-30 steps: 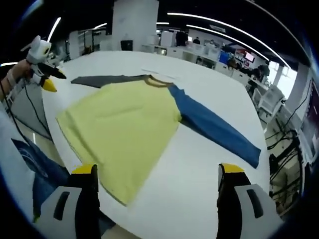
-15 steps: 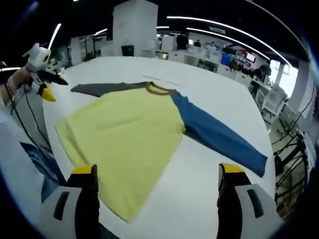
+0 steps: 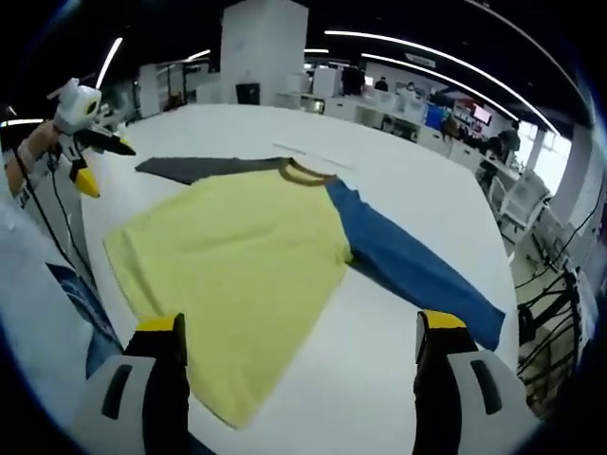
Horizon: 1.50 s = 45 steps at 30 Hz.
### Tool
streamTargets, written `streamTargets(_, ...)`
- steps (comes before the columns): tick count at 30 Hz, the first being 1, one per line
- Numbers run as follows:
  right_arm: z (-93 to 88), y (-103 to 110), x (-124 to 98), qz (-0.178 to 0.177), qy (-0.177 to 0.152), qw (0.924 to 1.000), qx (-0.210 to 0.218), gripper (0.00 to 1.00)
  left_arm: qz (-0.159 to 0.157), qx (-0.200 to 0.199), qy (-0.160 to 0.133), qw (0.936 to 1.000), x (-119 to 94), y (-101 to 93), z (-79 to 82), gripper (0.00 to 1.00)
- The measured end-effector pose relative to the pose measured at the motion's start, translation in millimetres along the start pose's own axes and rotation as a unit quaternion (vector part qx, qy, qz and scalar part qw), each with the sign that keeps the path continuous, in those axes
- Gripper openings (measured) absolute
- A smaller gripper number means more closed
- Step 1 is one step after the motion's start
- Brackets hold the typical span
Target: Fold the garment on the visible template until the final outline fits inside the template.
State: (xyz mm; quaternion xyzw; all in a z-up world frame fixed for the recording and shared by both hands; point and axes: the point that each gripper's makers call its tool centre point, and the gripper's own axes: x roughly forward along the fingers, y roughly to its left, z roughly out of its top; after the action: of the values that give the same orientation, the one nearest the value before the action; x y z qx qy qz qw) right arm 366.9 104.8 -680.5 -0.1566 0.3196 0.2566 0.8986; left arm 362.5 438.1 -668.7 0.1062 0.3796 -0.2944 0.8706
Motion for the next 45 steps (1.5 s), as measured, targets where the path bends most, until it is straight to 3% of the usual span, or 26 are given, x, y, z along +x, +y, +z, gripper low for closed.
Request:
streamTargets(6,2.7,4,-3,0.010,0.001,0.9999,0.000,1.00,-0.014,0.012,-0.002,0.9998,-3,-7.4,5.9,1.00)
streamTargets(14,-2.5,8,-1,0.023,0.009,0.9997,-0.005,1.00,-0.011,0.010,0.013,0.9998,-2,-8.7,2.5,1.00)
streamTargets(21,-0.6,10,3,0.040,0.006,0.9992,-0.004,1.00,-0.007,0.011,0.006,0.9999,-2,-7.5,13.9,1.00)
streamTargets(45,0.7,-26,9,0.028,0.003,0.9995,-0.011,1.00,0.011,-0.013,0.005,0.9998,3,-4.4,11.5,0.99)
